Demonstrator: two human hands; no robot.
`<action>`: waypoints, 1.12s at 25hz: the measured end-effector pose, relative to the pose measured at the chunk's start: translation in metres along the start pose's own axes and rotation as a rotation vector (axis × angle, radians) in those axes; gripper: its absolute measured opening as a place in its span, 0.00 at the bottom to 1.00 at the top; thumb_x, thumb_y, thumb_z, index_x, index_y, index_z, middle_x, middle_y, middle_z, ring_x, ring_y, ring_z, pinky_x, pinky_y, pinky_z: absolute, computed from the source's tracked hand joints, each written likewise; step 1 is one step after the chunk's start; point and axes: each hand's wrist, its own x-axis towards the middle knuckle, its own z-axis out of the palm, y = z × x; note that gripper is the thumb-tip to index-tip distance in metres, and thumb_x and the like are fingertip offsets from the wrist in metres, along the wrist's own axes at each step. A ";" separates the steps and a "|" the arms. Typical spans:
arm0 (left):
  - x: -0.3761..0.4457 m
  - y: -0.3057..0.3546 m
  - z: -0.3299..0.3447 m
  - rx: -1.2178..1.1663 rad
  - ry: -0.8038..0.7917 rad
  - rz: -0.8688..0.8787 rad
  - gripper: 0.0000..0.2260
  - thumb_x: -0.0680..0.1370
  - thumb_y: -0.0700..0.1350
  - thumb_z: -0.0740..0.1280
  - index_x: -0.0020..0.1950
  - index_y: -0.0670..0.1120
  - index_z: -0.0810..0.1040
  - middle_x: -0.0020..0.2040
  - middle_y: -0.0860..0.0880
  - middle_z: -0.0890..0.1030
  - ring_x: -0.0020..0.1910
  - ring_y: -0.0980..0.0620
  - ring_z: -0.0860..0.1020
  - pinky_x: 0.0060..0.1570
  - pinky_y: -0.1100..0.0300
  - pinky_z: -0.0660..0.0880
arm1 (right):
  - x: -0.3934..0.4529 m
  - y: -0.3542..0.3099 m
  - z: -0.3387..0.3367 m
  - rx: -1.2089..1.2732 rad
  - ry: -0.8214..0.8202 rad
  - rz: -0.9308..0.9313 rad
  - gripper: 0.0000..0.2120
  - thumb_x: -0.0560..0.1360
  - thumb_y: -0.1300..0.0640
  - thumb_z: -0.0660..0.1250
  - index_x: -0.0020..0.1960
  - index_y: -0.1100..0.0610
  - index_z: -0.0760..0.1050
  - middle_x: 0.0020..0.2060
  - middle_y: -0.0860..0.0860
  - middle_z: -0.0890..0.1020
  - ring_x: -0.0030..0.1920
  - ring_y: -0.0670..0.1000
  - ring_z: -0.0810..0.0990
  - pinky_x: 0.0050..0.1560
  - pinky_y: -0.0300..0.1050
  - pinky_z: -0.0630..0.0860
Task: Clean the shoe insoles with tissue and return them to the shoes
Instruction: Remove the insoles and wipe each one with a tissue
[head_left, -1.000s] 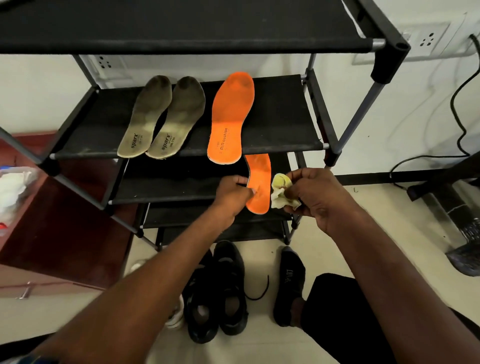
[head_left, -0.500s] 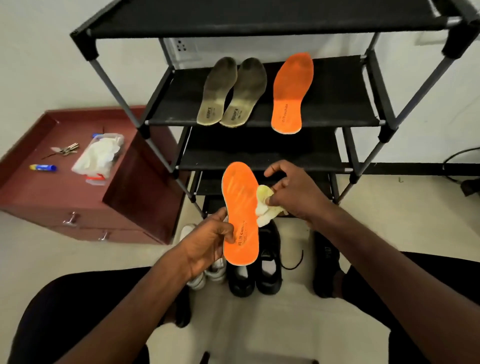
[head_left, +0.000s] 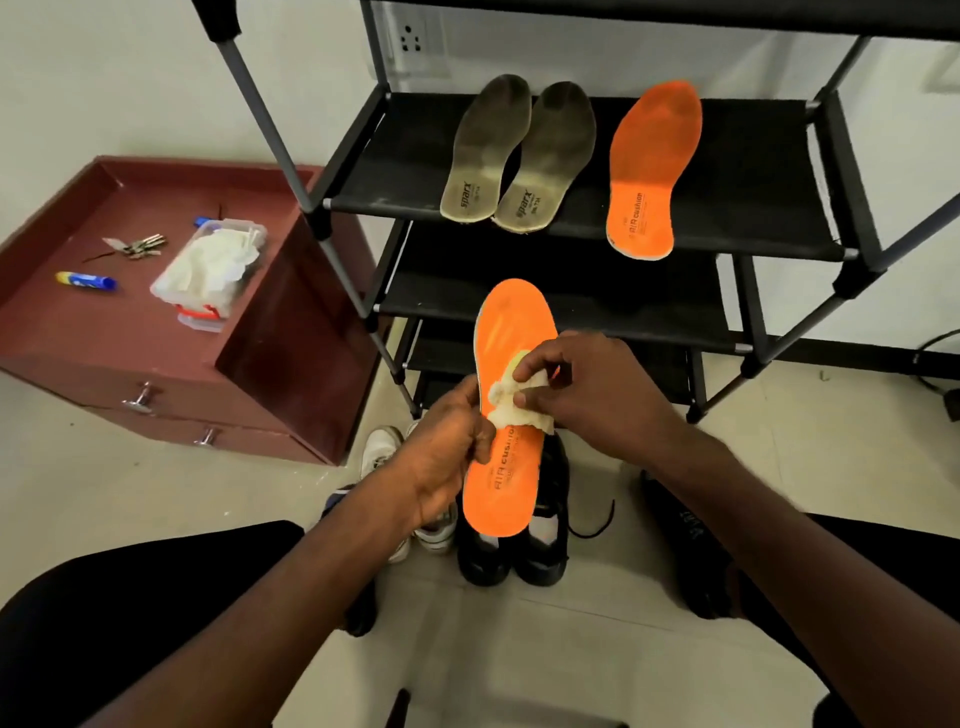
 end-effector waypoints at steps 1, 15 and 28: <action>0.003 0.000 -0.002 -0.001 -0.018 0.000 0.38 0.59 0.29 0.58 0.69 0.46 0.78 0.52 0.39 0.82 0.45 0.44 0.81 0.44 0.52 0.78 | 0.000 0.004 0.001 -0.059 -0.008 -0.012 0.10 0.71 0.50 0.79 0.51 0.48 0.85 0.45 0.44 0.80 0.45 0.45 0.79 0.46 0.46 0.78; 0.015 0.003 -0.012 -0.240 -0.091 -0.089 0.35 0.82 0.70 0.53 0.74 0.45 0.77 0.64 0.37 0.82 0.55 0.39 0.84 0.59 0.44 0.79 | 0.008 0.009 0.013 -0.112 0.114 -0.063 0.08 0.72 0.50 0.79 0.43 0.49 0.79 0.47 0.42 0.78 0.44 0.42 0.77 0.44 0.40 0.76; 0.015 -0.009 -0.003 -0.409 -0.132 -0.065 0.31 0.83 0.66 0.57 0.73 0.43 0.77 0.71 0.34 0.77 0.72 0.31 0.71 0.75 0.29 0.62 | 0.006 0.011 0.023 -0.021 0.145 -0.019 0.12 0.72 0.44 0.78 0.52 0.46 0.82 0.48 0.41 0.80 0.43 0.42 0.78 0.43 0.40 0.76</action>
